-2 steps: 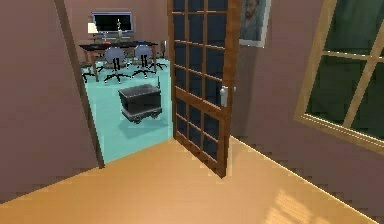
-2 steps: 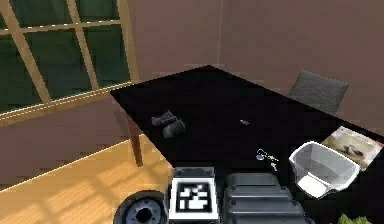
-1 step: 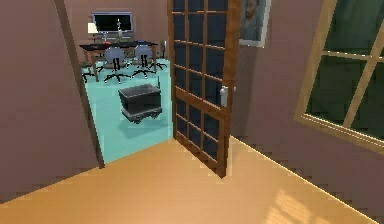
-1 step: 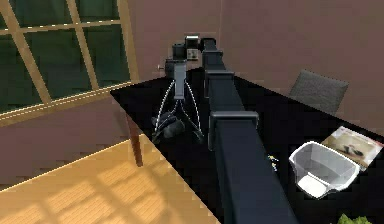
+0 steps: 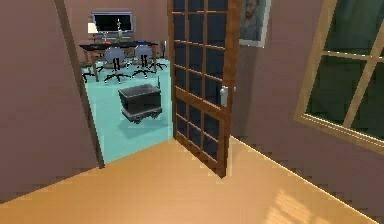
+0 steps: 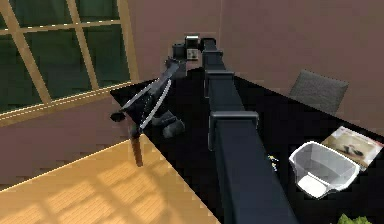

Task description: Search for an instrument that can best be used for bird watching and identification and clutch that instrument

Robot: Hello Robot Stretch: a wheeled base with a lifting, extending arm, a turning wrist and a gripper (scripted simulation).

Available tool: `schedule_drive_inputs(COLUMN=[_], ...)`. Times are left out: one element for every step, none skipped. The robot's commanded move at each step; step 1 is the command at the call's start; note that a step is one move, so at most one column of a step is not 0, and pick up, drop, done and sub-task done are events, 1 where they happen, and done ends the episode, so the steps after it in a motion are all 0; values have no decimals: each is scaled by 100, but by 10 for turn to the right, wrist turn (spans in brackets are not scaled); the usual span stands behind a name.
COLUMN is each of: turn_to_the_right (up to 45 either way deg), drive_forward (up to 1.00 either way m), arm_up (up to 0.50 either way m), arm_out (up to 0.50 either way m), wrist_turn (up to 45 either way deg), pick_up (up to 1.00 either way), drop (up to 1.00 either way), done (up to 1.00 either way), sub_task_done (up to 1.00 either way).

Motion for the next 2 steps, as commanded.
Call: schedule_drive_inputs(turn_to_the_right=[0, 0], drive_forward=[0, 0], arm_up=[0, 0], arm_out=[0, 0], wrist_turn=[450, 450], pick_up=[0, 0], drop=[0, 0], done=[0, 0], sub_task_done=[0, 0])
